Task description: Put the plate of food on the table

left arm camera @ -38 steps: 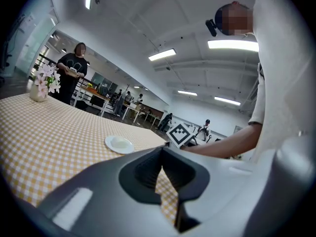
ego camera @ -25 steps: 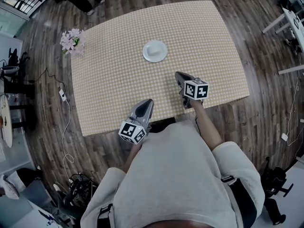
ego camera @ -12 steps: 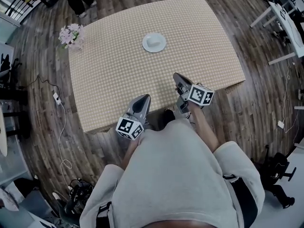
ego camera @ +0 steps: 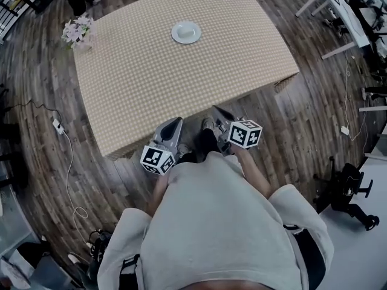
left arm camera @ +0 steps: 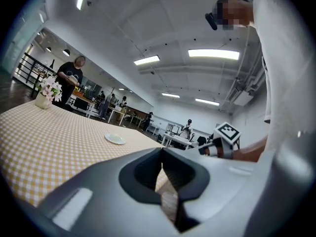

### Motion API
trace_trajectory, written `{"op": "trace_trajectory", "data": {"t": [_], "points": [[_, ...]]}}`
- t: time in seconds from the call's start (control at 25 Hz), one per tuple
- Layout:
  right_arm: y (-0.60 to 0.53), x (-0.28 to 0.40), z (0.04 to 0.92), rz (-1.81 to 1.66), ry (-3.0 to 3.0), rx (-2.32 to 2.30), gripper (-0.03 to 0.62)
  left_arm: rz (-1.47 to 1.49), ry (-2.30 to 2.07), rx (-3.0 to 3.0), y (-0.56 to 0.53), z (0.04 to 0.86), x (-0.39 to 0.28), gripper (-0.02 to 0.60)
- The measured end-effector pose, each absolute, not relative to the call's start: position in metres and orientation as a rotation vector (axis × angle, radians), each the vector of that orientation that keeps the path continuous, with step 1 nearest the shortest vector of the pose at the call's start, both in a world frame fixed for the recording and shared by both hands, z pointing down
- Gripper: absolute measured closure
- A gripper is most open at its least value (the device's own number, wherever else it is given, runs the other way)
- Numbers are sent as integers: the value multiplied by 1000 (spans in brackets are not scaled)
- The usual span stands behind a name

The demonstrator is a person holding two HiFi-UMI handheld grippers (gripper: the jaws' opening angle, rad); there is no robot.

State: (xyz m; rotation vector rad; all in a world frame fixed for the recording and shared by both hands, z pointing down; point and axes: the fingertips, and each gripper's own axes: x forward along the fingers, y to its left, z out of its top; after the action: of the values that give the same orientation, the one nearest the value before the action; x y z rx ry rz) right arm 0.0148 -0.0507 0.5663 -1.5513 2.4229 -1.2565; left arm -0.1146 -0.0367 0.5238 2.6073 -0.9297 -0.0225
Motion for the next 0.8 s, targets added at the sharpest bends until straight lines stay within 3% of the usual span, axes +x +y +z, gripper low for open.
{"op": "trace_trajectory", "data": {"t": [0.8], "points": [[101,28,563,-1122,2656,-1503,597,70,-957,2585,105,532,-58,572]]}}
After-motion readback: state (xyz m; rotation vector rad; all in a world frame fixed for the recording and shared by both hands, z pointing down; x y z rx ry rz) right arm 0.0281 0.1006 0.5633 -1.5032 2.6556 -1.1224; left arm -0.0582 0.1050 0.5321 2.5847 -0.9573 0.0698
